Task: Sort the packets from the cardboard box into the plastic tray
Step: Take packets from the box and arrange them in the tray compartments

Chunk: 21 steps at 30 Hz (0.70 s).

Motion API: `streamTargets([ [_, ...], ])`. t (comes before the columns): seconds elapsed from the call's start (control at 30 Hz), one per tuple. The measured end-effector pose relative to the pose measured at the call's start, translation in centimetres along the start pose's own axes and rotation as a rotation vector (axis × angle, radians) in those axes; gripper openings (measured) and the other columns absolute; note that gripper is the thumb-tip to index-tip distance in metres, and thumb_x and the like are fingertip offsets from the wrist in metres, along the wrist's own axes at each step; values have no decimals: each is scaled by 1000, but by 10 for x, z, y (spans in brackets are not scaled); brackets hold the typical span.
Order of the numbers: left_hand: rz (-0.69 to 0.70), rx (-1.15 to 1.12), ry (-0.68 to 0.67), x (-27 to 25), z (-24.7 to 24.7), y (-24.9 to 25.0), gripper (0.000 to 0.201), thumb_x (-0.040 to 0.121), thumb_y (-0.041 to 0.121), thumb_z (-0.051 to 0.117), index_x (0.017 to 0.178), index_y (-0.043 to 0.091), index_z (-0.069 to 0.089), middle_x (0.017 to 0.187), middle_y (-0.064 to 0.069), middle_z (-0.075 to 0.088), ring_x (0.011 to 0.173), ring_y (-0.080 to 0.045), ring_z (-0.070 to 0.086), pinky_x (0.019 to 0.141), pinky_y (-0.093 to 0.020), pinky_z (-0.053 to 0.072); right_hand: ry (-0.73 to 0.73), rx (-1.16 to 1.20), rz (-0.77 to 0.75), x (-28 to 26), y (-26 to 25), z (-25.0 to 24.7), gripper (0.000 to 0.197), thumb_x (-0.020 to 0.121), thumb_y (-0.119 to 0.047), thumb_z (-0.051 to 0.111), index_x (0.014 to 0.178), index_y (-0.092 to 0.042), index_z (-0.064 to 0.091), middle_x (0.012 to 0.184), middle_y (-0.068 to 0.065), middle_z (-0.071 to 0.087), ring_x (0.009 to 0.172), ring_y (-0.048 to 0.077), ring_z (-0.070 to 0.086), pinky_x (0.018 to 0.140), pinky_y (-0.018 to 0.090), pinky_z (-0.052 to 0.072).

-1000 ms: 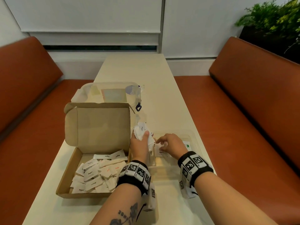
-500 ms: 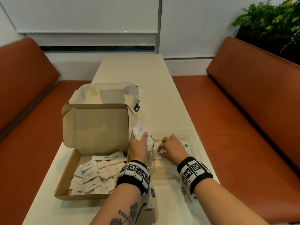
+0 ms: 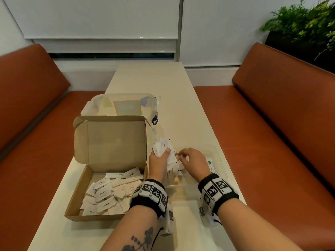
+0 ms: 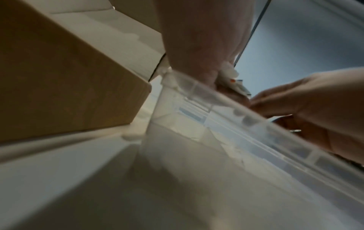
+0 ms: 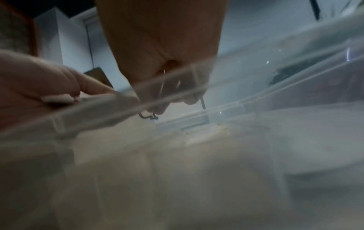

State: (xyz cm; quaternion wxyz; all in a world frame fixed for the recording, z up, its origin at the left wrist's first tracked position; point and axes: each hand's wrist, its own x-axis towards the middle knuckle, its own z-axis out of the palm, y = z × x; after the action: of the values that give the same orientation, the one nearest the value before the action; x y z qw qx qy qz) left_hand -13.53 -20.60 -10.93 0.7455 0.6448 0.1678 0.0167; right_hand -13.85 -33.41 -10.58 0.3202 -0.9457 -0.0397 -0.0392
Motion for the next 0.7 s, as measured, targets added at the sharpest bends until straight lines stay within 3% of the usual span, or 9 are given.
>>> streamTargets([
  [0.03,-15,-22,-4,-1,0,1,35,91,14,61,124,5,57,115,-13,66,100,-26,64,74,-25,53,55,100,15,-1,-3,-1,14,91,-26,58,92,-18,69,88,-3,65,82,11,56,72,25,41],
  [0.1,-53,-76,1,-1,1,3,35,93,14,59,127,6,55,119,-16,65,107,-32,62,89,-39,53,118,266,32,-3,-11,-1,12,89,-29,60,85,-20,66,78,-8,63,71,4,52,68,23,40],
  [0.2,-118,-170,5,-3,0,6,34,95,15,54,128,5,54,121,-20,63,111,-37,60,100,-53,45,92,356,33,-8,-18,2,11,81,-32,69,89,-26,63,83,-10,59,69,0,49,65,17,40],
  [0.27,-169,-239,-11,-5,-2,7,34,98,17,49,129,6,54,120,-20,63,109,-36,61,98,-52,46,60,381,21,-10,-18,4,27,75,-31,76,98,-28,63,88,-10,54,69,-6,49,63,9,38],
  [0.33,-226,-320,-47,-9,-3,8,33,100,20,45,128,7,54,114,-19,65,101,-34,64,88,-47,52,55,364,0,-10,-19,4,40,73,-26,78,109,-28,61,92,-10,49,72,-14,48,63,2,38],
  [0.4,-272,-361,-82,-13,-4,8,32,101,21,42,128,9,54,107,-16,67,92,-30,66,76,-40,54,31,293,-8,-8,-19,4,49,73,-24,76,118,-32,58,96,-9,47,71,-10,47,61,1,36],
  [0.47,-296,-361,-103,-17,-5,9,34,101,22,41,129,8,54,110,-17,67,92,-28,65,74,-37,53,-12,250,-19,-6,-20,4,53,75,-23,73,124,-36,56,100,-10,46,73,-7,45,62,2,35],
  [0.6,-300,-339,-120,-22,-5,10,35,100,22,42,130,7,53,123,-23,61,101,-31,62,82,-40,51,-42,236,-27,-4,-20,7,49,75,-19,70,120,-35,61,98,-11,45,72,-5,45,62,6,35],
  [0.7,-264,-299,-127,-22,-9,5,32,99,20,45,127,8,55,109,-16,67,87,-25,67,73,-36,55,-9,274,5,-3,-21,9,37,75,-17,71,109,-30,65,100,-11,48,71,-5,47,62,5,35],
])
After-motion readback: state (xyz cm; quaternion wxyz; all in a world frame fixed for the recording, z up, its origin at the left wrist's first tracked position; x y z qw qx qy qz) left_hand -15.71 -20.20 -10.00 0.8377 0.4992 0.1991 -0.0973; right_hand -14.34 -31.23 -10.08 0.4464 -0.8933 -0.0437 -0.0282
